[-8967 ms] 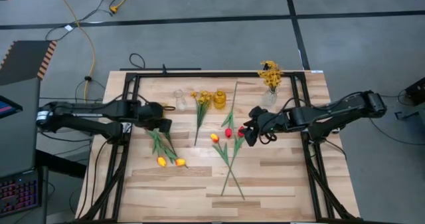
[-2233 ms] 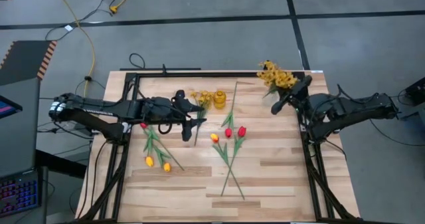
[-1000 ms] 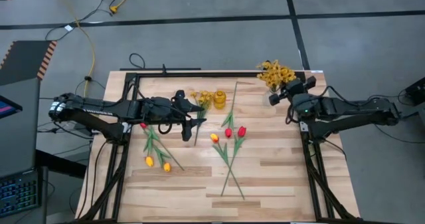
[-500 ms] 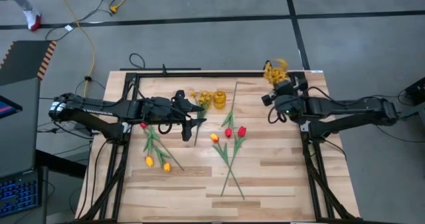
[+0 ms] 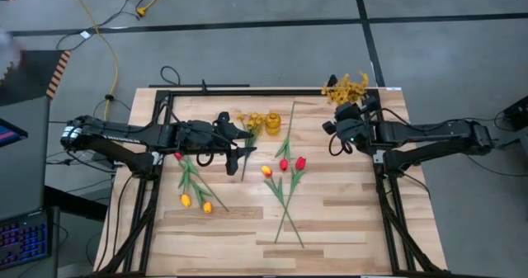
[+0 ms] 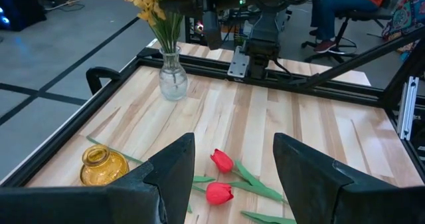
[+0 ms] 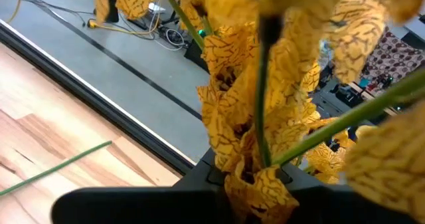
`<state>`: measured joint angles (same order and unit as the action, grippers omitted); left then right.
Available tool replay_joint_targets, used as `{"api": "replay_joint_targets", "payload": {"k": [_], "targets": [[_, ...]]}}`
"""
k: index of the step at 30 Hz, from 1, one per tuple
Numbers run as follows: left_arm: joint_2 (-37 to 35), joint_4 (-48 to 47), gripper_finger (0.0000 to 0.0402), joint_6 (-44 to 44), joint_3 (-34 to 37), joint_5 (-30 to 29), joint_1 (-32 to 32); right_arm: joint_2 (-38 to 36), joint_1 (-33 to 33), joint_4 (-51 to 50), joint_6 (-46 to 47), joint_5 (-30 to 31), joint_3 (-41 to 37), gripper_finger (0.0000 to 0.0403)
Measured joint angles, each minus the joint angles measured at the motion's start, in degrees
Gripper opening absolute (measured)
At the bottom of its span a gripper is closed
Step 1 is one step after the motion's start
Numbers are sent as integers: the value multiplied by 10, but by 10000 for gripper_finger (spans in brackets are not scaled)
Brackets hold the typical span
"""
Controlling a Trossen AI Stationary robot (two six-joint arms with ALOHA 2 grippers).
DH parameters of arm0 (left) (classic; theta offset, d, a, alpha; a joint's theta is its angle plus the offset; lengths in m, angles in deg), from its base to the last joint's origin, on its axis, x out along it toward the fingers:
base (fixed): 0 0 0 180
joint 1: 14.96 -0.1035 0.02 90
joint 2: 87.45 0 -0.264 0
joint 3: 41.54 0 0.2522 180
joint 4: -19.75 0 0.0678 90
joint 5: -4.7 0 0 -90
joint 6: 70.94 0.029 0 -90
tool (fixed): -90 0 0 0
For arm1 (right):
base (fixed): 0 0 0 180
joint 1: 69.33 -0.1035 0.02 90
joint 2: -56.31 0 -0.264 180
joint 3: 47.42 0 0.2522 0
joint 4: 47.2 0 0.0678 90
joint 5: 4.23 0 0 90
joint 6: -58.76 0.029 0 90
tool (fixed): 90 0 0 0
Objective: Sort flowers into vase by color
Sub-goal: Put the left yellow flowers into the right transparent flower vase
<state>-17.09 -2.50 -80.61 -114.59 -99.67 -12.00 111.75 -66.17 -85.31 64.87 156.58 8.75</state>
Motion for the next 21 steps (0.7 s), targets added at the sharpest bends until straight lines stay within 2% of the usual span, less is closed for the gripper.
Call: {"api": "replay_joint_targets", "payload": {"k": [12, 21], "targets": [[0, 0, 192, -4, 0, 0, 0, 0, 0, 0, -1, 0, 0, 134], [0, 0, 192, -4, 0, 0, 0, 0, 0, 0, -1, 0, 0, 170]]}}
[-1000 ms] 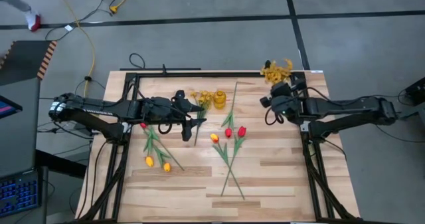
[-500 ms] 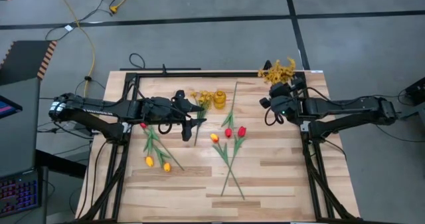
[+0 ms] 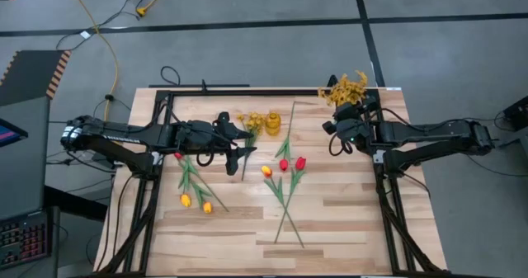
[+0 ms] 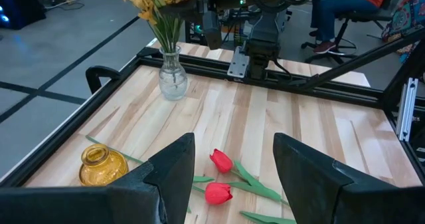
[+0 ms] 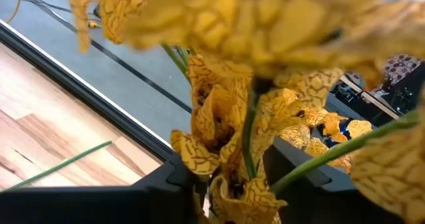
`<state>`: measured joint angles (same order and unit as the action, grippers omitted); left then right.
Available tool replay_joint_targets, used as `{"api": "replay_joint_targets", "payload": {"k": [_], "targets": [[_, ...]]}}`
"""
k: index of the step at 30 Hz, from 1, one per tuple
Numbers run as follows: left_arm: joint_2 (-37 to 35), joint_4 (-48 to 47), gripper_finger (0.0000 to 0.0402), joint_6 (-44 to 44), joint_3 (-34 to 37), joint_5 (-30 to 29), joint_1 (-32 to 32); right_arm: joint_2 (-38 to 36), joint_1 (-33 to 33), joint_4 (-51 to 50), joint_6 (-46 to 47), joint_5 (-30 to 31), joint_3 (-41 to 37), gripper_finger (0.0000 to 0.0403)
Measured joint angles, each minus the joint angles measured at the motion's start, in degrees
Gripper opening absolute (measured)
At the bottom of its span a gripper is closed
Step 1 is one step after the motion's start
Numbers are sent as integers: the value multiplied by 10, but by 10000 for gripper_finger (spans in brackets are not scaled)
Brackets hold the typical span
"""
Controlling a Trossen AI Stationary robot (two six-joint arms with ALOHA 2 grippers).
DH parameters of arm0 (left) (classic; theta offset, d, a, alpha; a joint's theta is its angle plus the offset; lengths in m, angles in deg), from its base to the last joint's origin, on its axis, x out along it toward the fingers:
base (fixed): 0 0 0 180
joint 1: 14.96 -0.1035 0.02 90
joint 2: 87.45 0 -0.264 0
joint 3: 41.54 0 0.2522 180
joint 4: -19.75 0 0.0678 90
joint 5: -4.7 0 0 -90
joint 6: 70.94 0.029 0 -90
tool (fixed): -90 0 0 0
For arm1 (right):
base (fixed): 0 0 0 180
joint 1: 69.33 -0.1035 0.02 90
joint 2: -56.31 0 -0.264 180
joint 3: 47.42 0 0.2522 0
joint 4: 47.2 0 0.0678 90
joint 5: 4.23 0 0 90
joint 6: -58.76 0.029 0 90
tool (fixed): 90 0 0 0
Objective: Sort flowers into vase by color
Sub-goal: Put the left yellow flowers into the right transparent flower vase
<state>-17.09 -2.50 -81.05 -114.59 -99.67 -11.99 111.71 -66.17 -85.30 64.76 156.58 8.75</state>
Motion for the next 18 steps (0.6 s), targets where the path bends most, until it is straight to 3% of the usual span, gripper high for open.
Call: {"api": "replay_joint_targets", "payload": {"k": [11, 18], "targets": [[0, 0, 192, 0, 0, 0, 0, 0, 0, 0, 33, 10, 0, 246], [0, 0, 192, 0, 0, 0, 0, 0, 0, 7, 57, 10, 0, 252]]}}
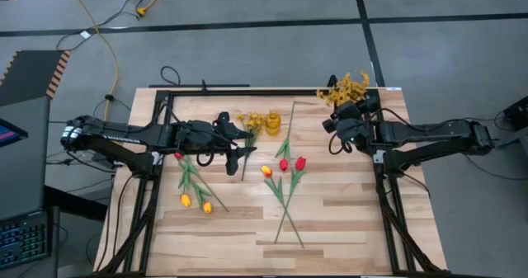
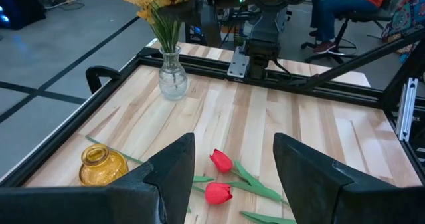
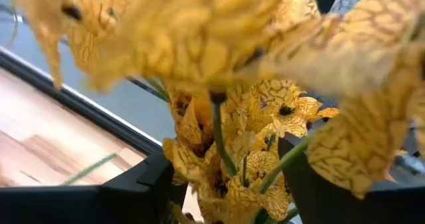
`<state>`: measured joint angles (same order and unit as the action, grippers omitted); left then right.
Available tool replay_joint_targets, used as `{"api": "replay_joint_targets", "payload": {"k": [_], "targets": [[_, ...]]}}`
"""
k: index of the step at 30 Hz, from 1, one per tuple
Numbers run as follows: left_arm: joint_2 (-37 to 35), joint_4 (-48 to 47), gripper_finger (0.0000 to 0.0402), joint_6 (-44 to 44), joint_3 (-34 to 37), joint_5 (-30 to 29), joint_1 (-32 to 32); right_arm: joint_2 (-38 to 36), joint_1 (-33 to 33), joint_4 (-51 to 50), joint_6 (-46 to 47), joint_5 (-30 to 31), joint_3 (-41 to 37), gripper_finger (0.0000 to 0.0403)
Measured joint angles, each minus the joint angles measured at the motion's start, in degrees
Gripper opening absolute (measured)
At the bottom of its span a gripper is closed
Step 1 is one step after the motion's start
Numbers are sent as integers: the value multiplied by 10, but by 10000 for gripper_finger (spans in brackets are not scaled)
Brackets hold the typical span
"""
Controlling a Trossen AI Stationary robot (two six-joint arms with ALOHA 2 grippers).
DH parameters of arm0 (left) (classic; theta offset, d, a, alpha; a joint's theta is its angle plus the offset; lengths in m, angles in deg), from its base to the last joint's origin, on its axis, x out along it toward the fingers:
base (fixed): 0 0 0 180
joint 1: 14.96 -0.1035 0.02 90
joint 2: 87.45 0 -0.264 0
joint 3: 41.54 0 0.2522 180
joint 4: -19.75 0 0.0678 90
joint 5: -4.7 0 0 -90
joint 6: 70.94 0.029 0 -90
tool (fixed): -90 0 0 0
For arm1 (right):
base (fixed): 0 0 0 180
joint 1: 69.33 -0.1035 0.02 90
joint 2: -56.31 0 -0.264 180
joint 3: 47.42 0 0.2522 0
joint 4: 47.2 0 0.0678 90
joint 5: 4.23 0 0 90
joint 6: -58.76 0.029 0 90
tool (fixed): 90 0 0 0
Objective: Sort flowers into vase by color
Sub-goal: Put the left yellow flowers into the right transparent flower vase
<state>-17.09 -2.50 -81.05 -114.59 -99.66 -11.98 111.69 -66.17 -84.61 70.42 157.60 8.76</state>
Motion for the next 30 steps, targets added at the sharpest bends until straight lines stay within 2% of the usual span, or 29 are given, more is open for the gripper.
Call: {"api": "replay_joint_targets", "payload": {"k": [7, 10, 19, 30], "targets": [[0, 0, 192, 0, 0, 0, 0, 0, 0, -20, 35, -1, 40, 253], [0, 0, 192, 0, 0, 2, 0, 0, 0, -38, 36, -23, 60, 253], [0, -1, 192, 0, 0, 2, 0, 0, 0, -208, 118, -40, 122, 253], [0, -1, 192, 0, 0, 2, 0, 0, 0, -325, 123, -60, 203, 253]]}}
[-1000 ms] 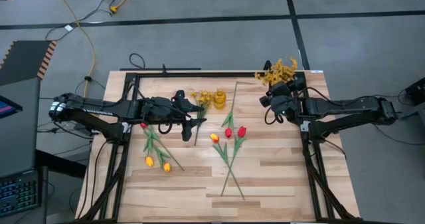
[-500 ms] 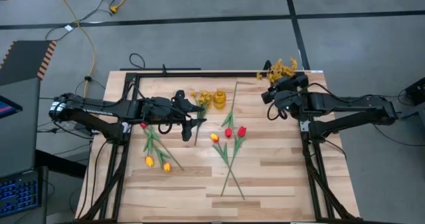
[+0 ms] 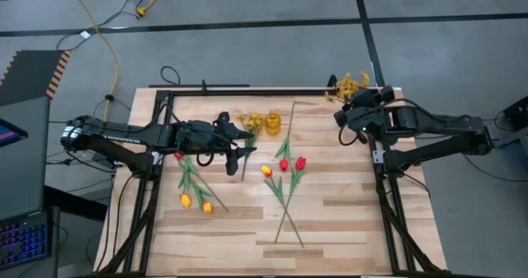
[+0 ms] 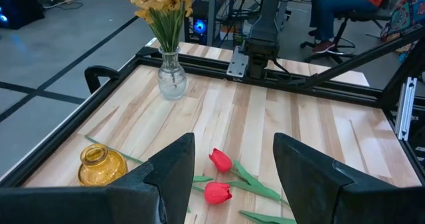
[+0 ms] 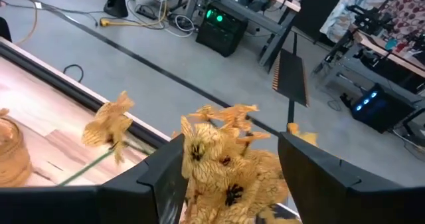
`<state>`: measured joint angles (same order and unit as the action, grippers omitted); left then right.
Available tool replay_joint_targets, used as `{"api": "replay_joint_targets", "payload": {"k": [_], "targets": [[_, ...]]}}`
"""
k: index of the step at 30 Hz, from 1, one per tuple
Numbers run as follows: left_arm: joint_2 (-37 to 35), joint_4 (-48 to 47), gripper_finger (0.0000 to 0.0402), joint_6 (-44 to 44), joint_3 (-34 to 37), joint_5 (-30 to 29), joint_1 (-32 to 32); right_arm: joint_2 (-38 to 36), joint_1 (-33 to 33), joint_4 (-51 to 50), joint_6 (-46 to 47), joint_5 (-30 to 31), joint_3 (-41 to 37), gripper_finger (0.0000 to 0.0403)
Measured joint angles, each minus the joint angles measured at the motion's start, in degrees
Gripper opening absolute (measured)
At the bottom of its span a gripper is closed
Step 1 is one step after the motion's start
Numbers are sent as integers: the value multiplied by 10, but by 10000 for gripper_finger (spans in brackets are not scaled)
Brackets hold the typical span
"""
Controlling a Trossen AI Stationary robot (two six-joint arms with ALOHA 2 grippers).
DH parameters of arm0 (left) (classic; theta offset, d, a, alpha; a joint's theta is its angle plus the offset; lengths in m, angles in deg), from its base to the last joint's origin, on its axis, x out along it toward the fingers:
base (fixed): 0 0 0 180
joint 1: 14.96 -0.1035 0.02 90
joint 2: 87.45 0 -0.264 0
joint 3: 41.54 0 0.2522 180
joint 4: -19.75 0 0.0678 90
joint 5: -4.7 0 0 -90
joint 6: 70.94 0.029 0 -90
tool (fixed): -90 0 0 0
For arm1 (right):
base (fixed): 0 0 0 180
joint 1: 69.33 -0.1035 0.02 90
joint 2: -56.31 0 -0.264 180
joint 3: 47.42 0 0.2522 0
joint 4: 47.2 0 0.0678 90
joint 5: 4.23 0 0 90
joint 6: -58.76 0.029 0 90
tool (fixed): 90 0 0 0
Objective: Sort flowers into vase by color
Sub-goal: Put the left yellow flowers into the right transparent flower vase, then put the left yellow flower into the yellow flower vase
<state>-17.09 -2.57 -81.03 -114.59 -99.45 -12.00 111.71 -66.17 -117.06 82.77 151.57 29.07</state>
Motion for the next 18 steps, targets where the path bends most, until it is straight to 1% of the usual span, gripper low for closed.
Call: {"api": "replay_joint_targets", "payload": {"k": [6, 13, 18], "targets": [[0, 0, 192, 0, 0, 0, 0, 0, -3, -20, -14, 0, 41, 253], [-4, -10, 192, 0, 0, 1, 0, 0, -24, -20, -49, 0, 83, 249], [-30, -54, 192, -40, 0, 2, 0, 0, -45, -19, -50, -2, 100, 249]]}}
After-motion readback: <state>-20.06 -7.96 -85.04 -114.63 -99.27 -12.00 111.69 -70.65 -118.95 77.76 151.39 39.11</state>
